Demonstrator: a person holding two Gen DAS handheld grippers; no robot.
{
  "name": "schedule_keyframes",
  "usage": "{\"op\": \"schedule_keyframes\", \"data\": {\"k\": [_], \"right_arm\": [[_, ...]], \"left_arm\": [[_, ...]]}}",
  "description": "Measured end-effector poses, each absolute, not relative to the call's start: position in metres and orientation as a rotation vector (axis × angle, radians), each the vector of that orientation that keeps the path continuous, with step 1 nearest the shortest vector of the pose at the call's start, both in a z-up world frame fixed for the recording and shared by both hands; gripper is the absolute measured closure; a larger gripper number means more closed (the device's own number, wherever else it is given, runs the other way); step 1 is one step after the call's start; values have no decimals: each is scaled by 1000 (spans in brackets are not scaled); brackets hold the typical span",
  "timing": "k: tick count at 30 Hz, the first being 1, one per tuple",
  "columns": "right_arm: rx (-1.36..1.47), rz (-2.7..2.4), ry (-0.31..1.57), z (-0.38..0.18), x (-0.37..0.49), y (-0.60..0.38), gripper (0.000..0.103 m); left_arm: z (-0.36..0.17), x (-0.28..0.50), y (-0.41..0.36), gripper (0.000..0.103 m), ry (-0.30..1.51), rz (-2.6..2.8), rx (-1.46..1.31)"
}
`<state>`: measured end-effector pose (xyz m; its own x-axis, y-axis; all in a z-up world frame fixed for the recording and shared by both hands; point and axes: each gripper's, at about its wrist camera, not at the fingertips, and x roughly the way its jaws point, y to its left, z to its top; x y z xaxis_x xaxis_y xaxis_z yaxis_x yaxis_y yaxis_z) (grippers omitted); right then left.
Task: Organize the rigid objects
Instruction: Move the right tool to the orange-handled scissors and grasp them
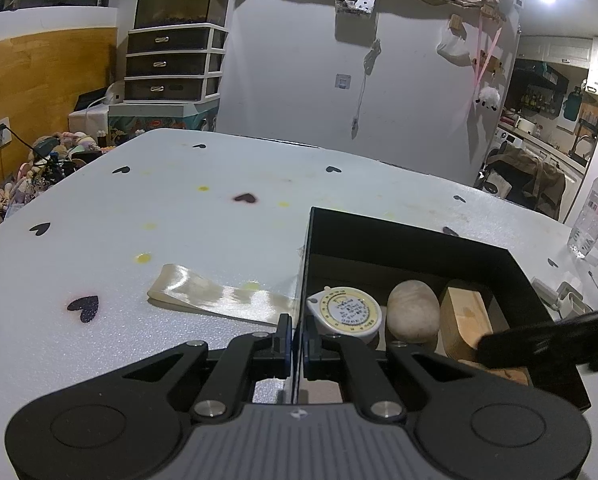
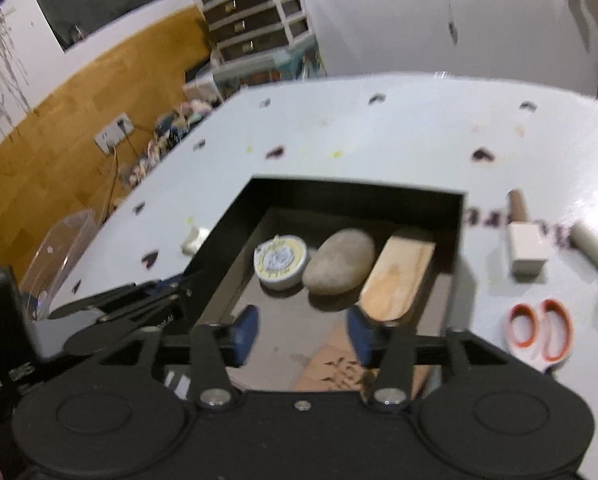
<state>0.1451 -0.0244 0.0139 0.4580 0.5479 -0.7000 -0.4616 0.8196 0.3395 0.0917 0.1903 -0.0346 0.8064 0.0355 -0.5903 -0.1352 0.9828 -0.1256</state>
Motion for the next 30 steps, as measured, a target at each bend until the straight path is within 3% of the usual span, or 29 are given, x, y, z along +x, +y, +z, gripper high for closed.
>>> {"op": "schedule_keyframes", "data": {"k": [2, 8, 11, 18, 30], "right_arm": [[114, 614, 860, 20, 140, -35, 24], [132, 577, 738, 31, 125, -73, 6], [134, 521, 682, 31, 120, -96, 3], [117, 353, 677, 5, 125, -132, 3], [-17, 261, 713, -51, 145, -130, 15]], "left_arm": [[-34, 92, 190, 99, 627, 91, -166], [-34, 92, 190, 99, 627, 91, -165], [-34, 92, 190, 99, 627, 91, -165], [-34, 91, 191, 99, 627, 94, -164], [-34, 92, 191, 99, 627, 93, -164]]}}
